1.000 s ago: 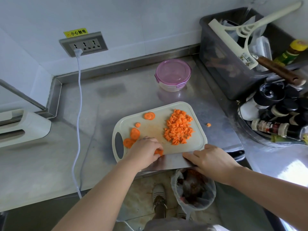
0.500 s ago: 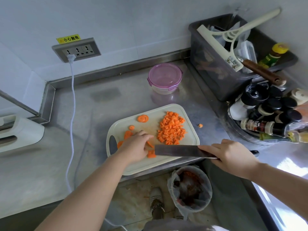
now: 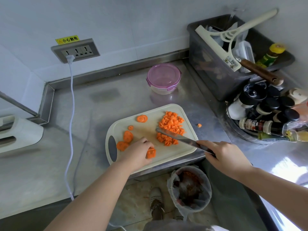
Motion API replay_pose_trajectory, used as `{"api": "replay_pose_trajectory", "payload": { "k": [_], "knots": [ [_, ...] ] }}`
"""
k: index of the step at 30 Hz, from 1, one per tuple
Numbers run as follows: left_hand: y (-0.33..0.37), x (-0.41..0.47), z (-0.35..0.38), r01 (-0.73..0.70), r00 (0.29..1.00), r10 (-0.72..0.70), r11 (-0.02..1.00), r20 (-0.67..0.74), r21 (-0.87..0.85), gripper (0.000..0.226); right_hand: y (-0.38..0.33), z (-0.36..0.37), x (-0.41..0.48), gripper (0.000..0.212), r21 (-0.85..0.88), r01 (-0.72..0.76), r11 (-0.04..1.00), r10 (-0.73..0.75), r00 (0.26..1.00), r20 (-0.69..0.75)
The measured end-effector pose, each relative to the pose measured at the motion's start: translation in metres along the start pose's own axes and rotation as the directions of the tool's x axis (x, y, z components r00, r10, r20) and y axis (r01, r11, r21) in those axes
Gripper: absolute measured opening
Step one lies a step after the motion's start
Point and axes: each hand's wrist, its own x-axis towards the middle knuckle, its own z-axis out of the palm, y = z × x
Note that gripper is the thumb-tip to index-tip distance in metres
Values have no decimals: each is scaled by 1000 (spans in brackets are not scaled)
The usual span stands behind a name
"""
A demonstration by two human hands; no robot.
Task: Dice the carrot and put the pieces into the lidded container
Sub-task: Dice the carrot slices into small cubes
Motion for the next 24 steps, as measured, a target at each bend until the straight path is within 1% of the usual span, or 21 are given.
{"api": "replay_pose_trajectory", "payload": {
  "k": [3, 6, 8, 10, 13, 15, 19, 24],
  "knots": [
    [3, -2, 4, 29, 997, -31, 999, -64, -20, 34, -7, 3, -1, 45, 25, -26, 999, 25, 999, 28],
    [8, 0, 10, 103, 983, -111, 993, -148, -60, 34, -18, 6, 2, 37, 96, -124, 988, 111, 985, 129],
    [13, 3, 14, 189, 954, -210, 975, -215, -115, 32, -29, 10, 5, 36, 164, -183, 969, 152, 971, 186],
    [20, 7, 18, 272, 910, -316, 944, -267, -188, 31, -42, 15, 7, 35, 218, -230, 948, 177, 955, 237],
    [29, 10, 21, 330, 857, -420, 892, -298, -308, 30, -60, 23, 11, 32, 249, -300, 921, 215, 923, 319],
    [31, 10, 22, 328, 845, -435, 881, -311, -340, 31, -68, 28, 13, 31, 237, -323, 916, 226, 905, 360],
    [26, 5, 23, 306, 851, -423, 882, -313, -359, 32, -75, 33, 14, 29, 205, -350, 914, 250, 885, 393],
    [27, 2, 23, 286, 861, -394, 899, -323, -333, 27, -79, 32, 15, 28, 195, -372, 908, 269, 871, 411]
  ]
}}
